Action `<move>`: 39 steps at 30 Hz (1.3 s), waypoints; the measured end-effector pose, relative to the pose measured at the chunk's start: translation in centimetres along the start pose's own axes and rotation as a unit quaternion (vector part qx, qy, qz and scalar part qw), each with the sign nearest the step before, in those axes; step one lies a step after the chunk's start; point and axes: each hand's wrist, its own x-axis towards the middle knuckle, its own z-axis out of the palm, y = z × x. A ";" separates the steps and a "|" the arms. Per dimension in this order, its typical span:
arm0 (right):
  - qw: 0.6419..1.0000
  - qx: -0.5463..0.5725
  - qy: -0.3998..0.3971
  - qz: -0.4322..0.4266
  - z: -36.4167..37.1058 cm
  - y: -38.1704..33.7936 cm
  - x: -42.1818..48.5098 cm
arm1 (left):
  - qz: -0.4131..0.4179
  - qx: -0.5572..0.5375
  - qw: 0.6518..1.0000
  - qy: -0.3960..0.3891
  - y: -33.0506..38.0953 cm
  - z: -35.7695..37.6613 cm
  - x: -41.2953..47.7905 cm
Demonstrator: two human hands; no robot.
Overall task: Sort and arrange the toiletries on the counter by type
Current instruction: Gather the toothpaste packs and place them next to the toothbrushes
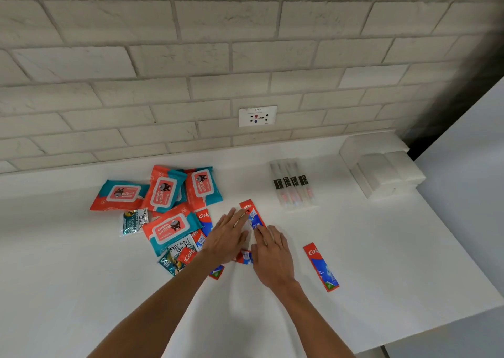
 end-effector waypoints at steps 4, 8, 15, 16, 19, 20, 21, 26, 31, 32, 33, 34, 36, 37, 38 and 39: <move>1.000 0.011 -0.013 -0.012 0.1 0.2 1.5 | 0.029 0.021 0.999 -0.025 -0.6 -0.1 1.6; 1.000 0.022 -0.010 -0.009 0.5 0.4 3.3 | 0.030 0.034 0.998 -0.035 -1.5 -0.9 4.2; 0.996 0.082 0.028 -0.009 -0.3 0.6 6.6 | 0.019 0.071 0.995 -0.060 -2.5 -2.3 8.5; 0.996 0.080 0.028 -0.012 -0.7 0.8 7.3 | 0.018 0.073 0.996 -0.056 -2.6 -2.5 9.0; 0.997 0.074 0.022 -0.023 -1.1 1.3 9.0 | 0.022 0.066 0.997 -0.046 -2.9 -2.9 10.1; 0.997 0.073 0.017 -0.027 -1.1 1.4 9.5 | 0.022 0.063 0.997 -0.045 -3.0 -3.0 10.4; 0.997 0.072 0.014 -0.028 -1.1 1.6 10.0 | 0.022 0.063 0.997 -0.047 -3.1 -3.2 10.7; 0.996 0.090 -0.002 -0.016 -1.5 1.6 11.6 | 0.009 0.064 0.995 -0.076 -3.5 -4.2 12.3; 0.995 0.098 -0.023 -0.001 -2.1 1.3 12.4 | 0.000 0.063 0.993 -0.095 -3.7 -4.7 13.7; 0.995 0.098 -0.026 0.001 -2.2 1.2 12.5 | -0.003 0.060 0.993 -0.101 -3.9 -4.7 13.9; 0.995 0.099 -0.027 0.004 -2.2 1.2 12.7 | -0.004 0.057 0.993 -0.104 -4.0 -4.5 14.2; 0.995 0.098 -0.028 0.006 -2.2 1.1 12.8 | -0.009 0.056 0.993 -0.108 -4.2 -4.4 14.3; 0.995 0.097 -0.029 0.010 -2.2 1.1 13.0 | -0.020 0.054 0.992 -0.116 -4.2 -4.4 14.6; 0.995 0.097 -0.029 0.013 -2.2 1.0 13.1 | -0.021 0.056 0.991 -0.118 -4.0 -4.6 14.6; 0.995 0.099 -0.030 0.015 -2.2 1.0 13.2 | -0.021 0.058 0.991 -0.120 -3.6 -4.9 14.6; 0.994 0.100 -0.032 0.018 -2.1 1.0 13.3 | -0.018 0.066 0.990 -0.122 -3.4 -5.1 14.8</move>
